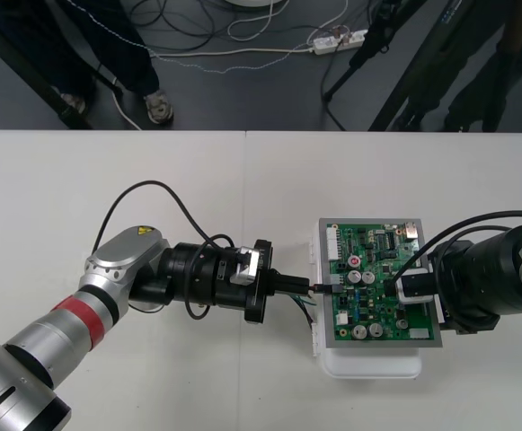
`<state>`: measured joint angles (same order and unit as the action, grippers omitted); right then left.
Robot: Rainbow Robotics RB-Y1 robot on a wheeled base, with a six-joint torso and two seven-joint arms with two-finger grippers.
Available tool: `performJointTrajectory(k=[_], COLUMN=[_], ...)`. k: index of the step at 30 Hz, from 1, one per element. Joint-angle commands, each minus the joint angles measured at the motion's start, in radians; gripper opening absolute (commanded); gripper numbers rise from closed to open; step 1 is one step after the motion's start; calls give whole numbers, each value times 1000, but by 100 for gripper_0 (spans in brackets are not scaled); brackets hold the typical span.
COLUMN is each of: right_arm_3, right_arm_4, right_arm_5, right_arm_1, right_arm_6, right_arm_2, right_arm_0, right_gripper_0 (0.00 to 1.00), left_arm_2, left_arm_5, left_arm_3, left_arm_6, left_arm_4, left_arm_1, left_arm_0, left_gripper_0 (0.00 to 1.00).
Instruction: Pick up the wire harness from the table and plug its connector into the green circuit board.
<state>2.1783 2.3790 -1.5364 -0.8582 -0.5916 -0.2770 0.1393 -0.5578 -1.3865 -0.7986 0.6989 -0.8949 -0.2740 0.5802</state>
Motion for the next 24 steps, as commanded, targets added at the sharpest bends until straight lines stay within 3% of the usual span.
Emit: performJointTrajectory(k=[1,24], right_arm_3=[6,8], right_arm_4=[3,5], right_arm_5=[-8,-10], right_arm_1=[10,10], right_arm_6=[-37,-42], right_arm_2=[-13,-13], right_arm_0=[25,25], right_gripper_0=[100,100], left_arm_2=[-33,-33], left_arm_5=[26,27], left_arm_3=[-8,-57], left_arm_6=[-56,-9], left_arm_4=[-6,-4], left_arm_1=[33,41], left_arm_0=[50,52], left_gripper_0=[0,0])
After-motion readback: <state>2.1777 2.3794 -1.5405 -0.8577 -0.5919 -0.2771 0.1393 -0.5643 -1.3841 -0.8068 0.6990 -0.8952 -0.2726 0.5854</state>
